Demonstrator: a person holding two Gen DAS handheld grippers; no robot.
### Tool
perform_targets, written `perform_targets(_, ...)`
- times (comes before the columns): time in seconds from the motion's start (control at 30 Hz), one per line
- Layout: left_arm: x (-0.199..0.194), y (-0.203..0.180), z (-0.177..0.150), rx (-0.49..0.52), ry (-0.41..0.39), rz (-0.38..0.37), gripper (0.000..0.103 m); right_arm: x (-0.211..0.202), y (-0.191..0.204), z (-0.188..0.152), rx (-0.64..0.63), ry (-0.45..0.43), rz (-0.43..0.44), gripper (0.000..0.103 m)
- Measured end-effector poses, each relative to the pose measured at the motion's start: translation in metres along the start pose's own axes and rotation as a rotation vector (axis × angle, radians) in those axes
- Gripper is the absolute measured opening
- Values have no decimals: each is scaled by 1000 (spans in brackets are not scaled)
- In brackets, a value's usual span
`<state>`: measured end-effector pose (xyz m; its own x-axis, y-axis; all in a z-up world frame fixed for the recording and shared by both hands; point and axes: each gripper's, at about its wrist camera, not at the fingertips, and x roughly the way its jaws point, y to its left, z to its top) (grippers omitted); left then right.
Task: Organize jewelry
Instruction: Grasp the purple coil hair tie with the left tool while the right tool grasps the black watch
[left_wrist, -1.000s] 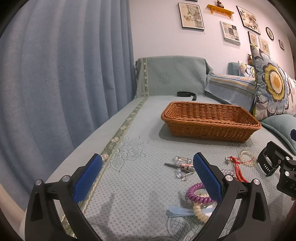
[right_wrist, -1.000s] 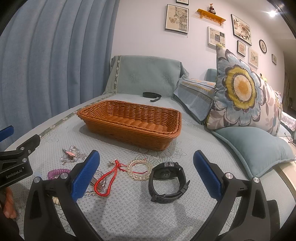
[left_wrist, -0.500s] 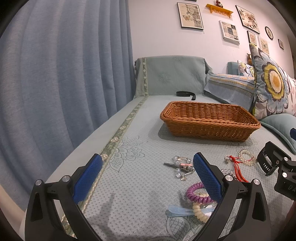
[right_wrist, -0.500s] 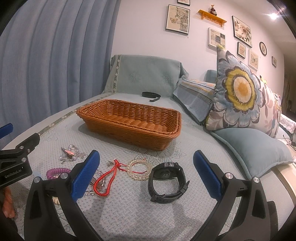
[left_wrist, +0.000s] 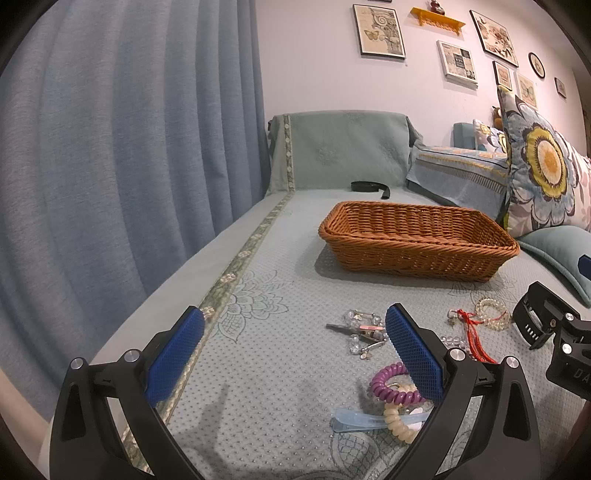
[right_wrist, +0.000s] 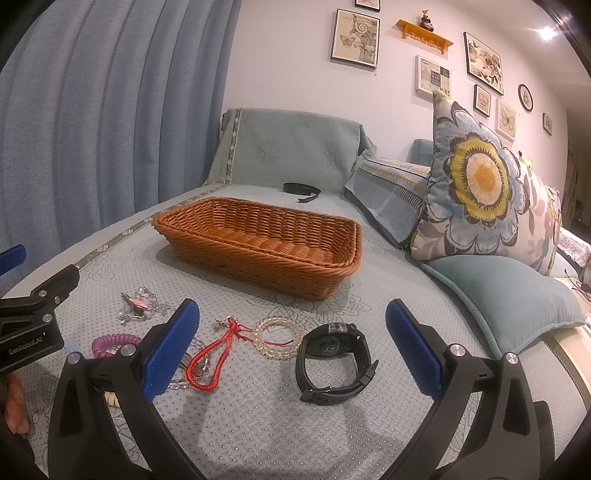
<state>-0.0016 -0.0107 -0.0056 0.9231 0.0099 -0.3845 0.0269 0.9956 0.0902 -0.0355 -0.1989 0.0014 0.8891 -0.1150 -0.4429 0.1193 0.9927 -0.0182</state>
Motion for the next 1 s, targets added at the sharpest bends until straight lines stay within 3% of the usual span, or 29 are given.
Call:
perform_targets(0.17, 8, 18, 3, -55, 69, -90, 95, 2, -2, 1, 4, 19, 17, 92)
perform_targets(0.3, 19, 50, 10, -140, 144, -245, 92, 8, -3, 1, 13, 49, 35, 80)
perform_targets(0.43, 24, 58, 10, -147, 183, -339, 88, 12, -8, 1, 36, 100, 71, 68)
perform_targets(0.5, 28, 52, 8, -140, 214, -407, 75, 13, -16, 2, 52, 132, 77, 64)
perform_targets(0.6, 40, 40, 3, -137, 277, -490, 70, 15, -35, 6, 70, 153, 43, 59)
perform_targets(0.7, 54, 23, -3, -102, 343, -531, 56, 20, -70, 13, 138, 190, 16, 55)
perform_targets(0.8, 62, 13, -9, -102, 384, -560, 54, 34, -96, 8, 192, 259, 30, 52)
perform_targets(0.93, 66, 10, -14, -117, 420, -580, 50, 48, -96, -2, 206, 338, 85, 52)
perform_targets(1.0, 69, 11, -17, -122, 441, -591, 43, 51, -86, -4, 161, 355, 66, 52)
